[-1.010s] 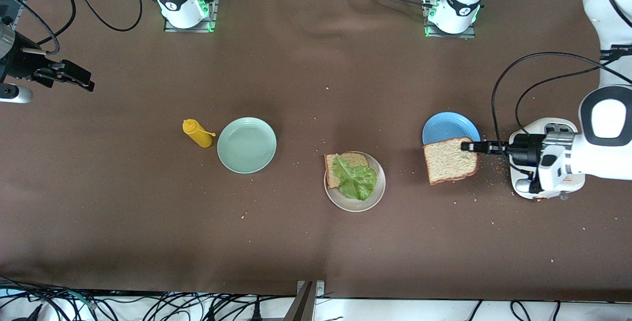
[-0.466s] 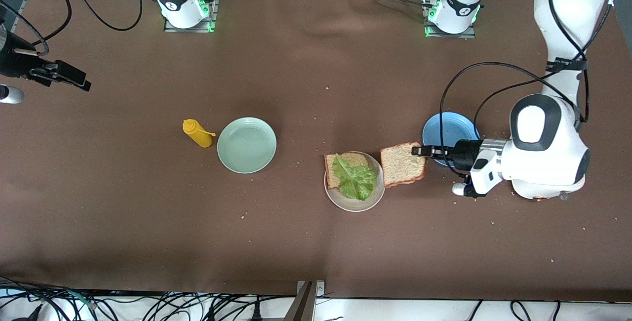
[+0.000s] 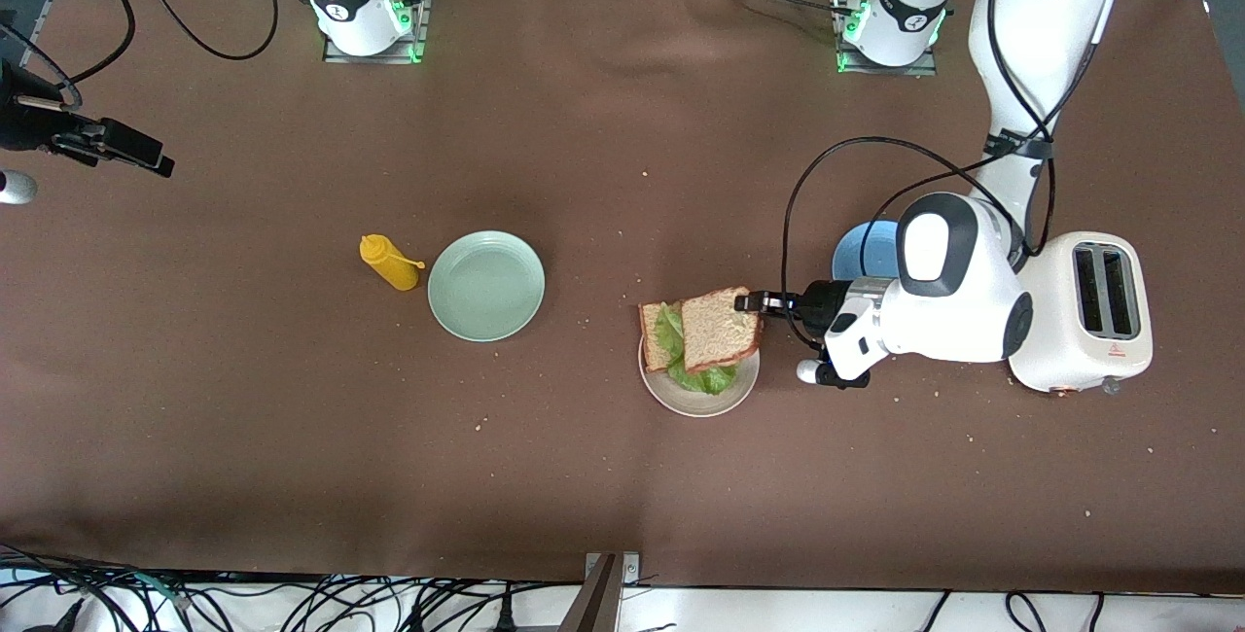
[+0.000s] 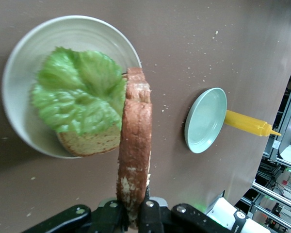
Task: Make sandwich in beige plate with both arms
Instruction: 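Carry the toast with the left gripper over the lettuce on the plate, then lower the toast onto the lettuce and open the left gripper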
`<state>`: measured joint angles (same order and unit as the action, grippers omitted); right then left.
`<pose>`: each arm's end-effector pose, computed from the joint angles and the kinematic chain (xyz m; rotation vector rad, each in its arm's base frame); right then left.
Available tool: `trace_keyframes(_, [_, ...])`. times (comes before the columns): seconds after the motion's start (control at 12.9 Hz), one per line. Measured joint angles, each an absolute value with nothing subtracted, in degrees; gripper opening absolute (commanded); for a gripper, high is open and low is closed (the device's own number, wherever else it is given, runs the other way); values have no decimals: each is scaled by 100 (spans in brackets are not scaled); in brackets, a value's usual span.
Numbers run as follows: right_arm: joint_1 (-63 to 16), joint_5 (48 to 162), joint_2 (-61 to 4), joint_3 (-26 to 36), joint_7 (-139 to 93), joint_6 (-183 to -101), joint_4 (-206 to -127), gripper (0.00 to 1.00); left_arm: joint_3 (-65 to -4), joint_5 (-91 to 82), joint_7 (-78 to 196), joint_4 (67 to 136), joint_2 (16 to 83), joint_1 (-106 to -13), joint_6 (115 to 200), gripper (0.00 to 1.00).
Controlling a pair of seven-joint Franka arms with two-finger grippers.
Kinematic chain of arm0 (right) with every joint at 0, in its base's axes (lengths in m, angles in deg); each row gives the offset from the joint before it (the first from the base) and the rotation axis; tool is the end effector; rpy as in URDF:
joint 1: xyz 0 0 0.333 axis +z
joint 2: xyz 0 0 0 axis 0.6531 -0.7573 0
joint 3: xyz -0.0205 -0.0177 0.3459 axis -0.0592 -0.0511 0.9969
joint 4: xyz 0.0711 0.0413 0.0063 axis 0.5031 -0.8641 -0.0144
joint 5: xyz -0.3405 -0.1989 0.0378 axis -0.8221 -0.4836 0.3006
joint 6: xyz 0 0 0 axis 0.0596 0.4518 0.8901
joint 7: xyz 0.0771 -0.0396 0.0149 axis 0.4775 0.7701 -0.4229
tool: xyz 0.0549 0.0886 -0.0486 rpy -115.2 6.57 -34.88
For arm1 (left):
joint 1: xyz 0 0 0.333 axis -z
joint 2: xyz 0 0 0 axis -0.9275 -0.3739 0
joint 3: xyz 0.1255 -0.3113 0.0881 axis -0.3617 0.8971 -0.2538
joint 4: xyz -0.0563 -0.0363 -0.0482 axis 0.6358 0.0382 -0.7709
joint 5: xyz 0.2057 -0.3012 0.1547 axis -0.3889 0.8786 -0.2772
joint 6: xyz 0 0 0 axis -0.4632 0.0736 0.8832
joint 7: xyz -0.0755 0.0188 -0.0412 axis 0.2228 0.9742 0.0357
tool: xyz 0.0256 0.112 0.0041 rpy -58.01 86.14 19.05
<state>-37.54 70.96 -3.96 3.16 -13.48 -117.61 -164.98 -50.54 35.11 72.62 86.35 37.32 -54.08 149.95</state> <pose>0.5487 -0.0349 0.5968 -3.0776 0.2410 0.1517 0.6821 -0.2551 0.3133 2.3531 -0.0167 -0.3345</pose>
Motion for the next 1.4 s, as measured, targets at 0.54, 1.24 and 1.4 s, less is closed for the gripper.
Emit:
trace_keyframes(0.54, [-3752, 7104, -357, 318, -1348, -11613, -16497, 100, -5096, 3723, 7254, 8637, 3455, -5059, 15513, 1])
trace_keyframes(1.24, [-3690, 7124, -323, 644, -1350, -11628, -16462, 100, -5229, 3723, 7264, 8636, 3058, -5250, 15556, 100])
trace_keyframes(1.4, [-3690, 7123, -323, 644, -1354, -11628, -16462, 100, -5362, 3723, 7264, 8630, 3050, -5269, 15565, 100])
